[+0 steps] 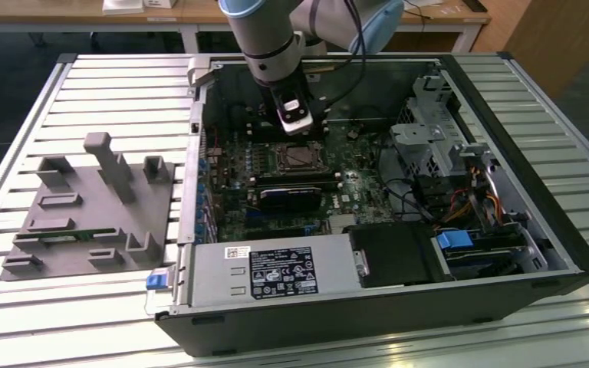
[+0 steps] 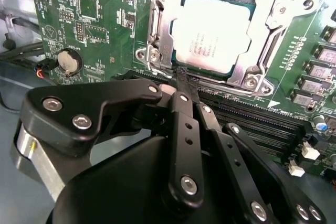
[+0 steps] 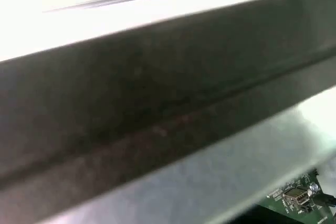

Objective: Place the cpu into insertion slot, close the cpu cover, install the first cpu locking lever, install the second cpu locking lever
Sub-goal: 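Install the first cpu locking lever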

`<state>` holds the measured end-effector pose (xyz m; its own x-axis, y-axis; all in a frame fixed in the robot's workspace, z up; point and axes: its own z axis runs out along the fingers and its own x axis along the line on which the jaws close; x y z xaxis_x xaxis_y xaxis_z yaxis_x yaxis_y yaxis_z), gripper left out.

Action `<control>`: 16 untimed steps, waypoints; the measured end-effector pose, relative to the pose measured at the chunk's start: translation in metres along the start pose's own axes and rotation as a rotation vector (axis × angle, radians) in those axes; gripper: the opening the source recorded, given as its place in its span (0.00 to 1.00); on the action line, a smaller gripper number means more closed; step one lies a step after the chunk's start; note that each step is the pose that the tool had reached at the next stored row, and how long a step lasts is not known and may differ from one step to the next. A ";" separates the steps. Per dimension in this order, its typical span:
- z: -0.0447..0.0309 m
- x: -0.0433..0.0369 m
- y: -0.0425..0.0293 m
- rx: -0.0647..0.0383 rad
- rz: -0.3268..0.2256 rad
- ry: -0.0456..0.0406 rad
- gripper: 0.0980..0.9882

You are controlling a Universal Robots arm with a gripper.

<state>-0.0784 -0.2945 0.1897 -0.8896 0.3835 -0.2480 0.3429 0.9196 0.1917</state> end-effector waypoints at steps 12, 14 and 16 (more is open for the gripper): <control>-0.0052 -0.0014 0.0011 -0.003 0.001 0.0011 0.01; -0.0082 -0.0021 0.0017 -0.003 0.002 0.0010 0.01; -0.0115 -0.0030 0.0024 -0.003 0.002 0.0010 0.01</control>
<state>-0.0784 -0.2945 0.2017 -0.8892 0.3853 -0.2466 0.3439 0.9186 0.1949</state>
